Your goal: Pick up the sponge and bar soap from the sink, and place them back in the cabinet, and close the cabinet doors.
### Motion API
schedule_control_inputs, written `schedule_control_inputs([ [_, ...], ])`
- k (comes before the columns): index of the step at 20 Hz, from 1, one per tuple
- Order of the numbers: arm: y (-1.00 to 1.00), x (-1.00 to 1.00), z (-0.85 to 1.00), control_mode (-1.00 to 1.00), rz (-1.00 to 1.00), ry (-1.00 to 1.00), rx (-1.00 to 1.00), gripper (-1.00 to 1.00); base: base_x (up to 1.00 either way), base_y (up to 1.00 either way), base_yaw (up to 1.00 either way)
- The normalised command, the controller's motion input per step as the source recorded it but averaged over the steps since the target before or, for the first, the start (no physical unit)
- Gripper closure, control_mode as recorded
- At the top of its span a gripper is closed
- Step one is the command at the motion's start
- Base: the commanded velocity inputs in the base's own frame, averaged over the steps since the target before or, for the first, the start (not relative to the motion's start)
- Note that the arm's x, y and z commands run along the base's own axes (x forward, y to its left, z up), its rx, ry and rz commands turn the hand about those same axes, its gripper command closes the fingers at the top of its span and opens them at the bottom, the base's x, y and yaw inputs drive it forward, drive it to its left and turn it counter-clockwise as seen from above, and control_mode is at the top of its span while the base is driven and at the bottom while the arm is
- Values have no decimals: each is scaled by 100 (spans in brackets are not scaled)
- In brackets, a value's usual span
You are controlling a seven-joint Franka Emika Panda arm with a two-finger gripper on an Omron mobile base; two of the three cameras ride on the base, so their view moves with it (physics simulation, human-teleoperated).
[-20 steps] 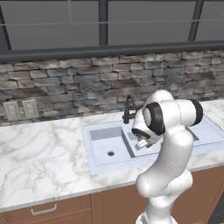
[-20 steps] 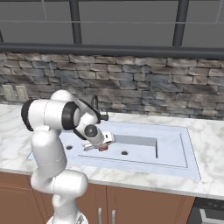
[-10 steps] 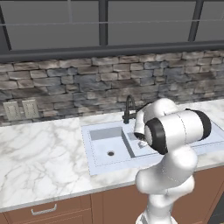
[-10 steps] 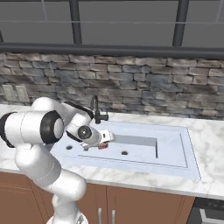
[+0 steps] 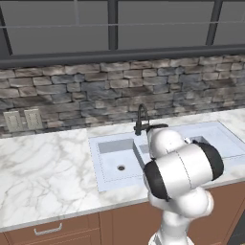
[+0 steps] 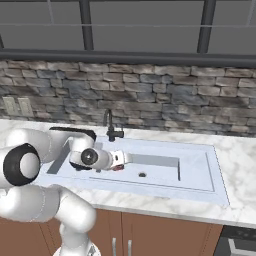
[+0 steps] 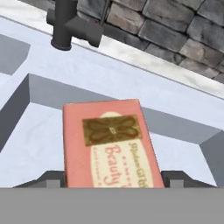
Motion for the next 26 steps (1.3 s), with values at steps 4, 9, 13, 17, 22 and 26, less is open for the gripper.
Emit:
schedule_control_inputs([
  [4, -12, 0, 77, -100, -3, -2, 8, 100, 0, 0, 0],
  [9, -1, 0, 78, -100, 0, 0, 5, 100, 0, 0, 0],
  [13, -1, -2, 84, -100, 0, 0, 3, 100, 0, 0, 0],
  [17, -13, -28, 70, -100, 0, 0, 1, 100, 0, 0, 0],
  [22, -12, -39, 67, -100, 0, 1, 0, 100, 0, 0, 0],
  [26, -18, -45, 63, -100, 0, 2, 0, 100, 0, 0, 0],
])
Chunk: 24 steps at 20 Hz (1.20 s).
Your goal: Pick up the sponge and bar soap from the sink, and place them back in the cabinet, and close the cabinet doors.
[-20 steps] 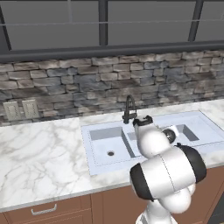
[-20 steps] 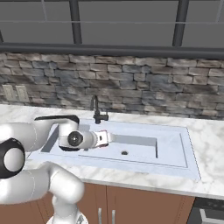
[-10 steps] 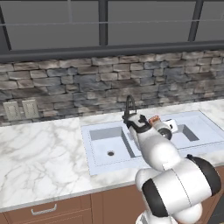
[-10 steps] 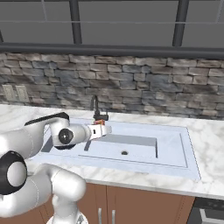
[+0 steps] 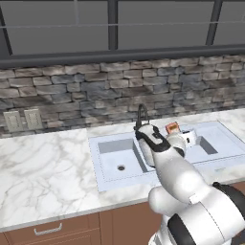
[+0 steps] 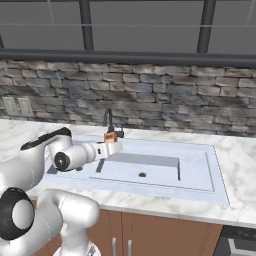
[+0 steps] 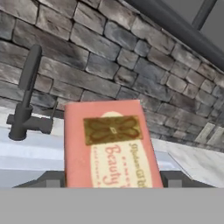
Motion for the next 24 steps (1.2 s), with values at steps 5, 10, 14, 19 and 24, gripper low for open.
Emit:
schedule_control_inputs([
  [5, -12, -39, 41, -100, 0, 0, 0, 100, 0, 0, 0],
  [10, -3, -37, 33, -100, 1, 0, 0, 100, 0, 0, 0],
  [14, 0, -37, 38, -100, 1, 0, 0, 100, 0, 0, 0],
  [19, 0, -27, 46, -100, 0, 0, 0, 100, 0, 0, 0],
  [24, 0, -27, 54, -100, 0, 0, 0, 100, 0, 0, 0],
])
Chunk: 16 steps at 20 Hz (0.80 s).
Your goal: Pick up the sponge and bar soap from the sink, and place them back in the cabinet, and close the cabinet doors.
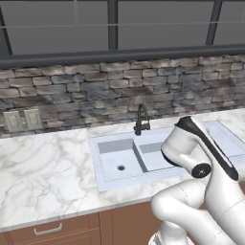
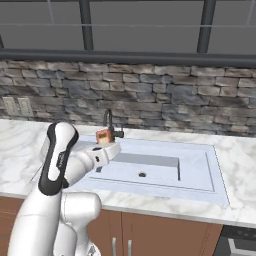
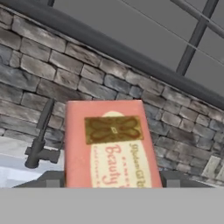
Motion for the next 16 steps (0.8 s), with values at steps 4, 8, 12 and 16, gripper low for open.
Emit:
schedule_control_inputs([
  [4, 0, -25, 49, -100, 0, 0, 0, 100, 0, 0, 0],
  [8, 0, -12, 41, -100, 0, 0, 0, 100, 0, 0, 0],
  [12, -2, -8, 37, -100, 0, 0, 0, 100, 0, 0, 0],
  [16, -1, -10, 35, -100, 0, 0, 0, 100, 0, 0, 0],
])
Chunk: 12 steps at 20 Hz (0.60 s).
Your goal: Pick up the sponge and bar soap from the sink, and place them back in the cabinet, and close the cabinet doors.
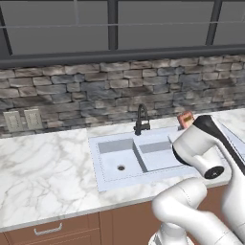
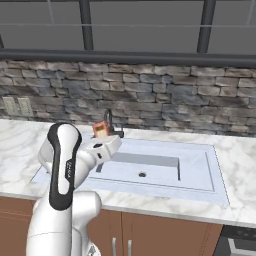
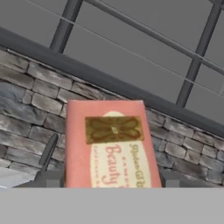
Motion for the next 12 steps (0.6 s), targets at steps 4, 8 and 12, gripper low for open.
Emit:
schedule_control_inputs([
  [4, -5, -26, 33, -100, 0, 0, 0, 100, 0, 0, 0],
  [8, -3, -25, 32, -100, 0, 0, 0, 100, 0, 0, 0],
  [12, -10, -34, 40, -100, 0, 0, 2, 100, 0, 0, 0],
])
